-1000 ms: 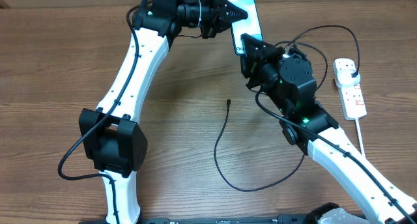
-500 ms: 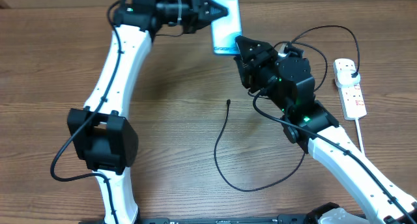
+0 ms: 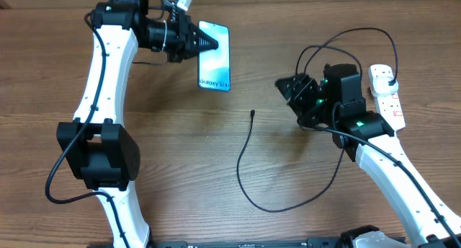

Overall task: Plug charger to phone and switch on socket
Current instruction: 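Move the right gripper down toward the black cable's connector end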

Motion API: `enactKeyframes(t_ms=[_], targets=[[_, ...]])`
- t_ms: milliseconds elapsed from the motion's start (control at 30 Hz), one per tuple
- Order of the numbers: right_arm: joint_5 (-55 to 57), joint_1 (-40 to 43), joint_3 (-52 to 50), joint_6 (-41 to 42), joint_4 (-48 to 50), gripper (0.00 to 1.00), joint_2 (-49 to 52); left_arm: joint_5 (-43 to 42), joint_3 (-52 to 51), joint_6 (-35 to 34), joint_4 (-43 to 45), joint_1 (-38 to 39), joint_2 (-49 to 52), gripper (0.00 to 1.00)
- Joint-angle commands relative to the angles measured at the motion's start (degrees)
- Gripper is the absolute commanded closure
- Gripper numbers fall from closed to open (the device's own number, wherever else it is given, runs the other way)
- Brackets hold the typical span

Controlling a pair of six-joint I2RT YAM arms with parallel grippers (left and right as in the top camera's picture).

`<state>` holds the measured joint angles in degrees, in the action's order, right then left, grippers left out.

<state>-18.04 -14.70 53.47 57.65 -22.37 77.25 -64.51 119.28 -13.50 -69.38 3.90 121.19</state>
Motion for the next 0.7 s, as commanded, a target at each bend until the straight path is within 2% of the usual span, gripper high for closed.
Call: enactKeyframes(t_ms=[0,300,667], targets=[[-1.29,0.22,0.07,-6.12,-5.03,0.31,-0.72,-2.43,0.87,8.15,-2.91,0.76,-0.94,0.96],[-7.8,0.22,-2.91,-9.99,-7.15,0.33,1.01,-2.43,0.87,8.39,-5.51,1.44,-0.92,0.96],[-13.16,0.22,-2.91,-12.15,-3.76,0.43,11.23,-0.94,0.87,10.05,-7.08,4.37,-0.9,0.96]])
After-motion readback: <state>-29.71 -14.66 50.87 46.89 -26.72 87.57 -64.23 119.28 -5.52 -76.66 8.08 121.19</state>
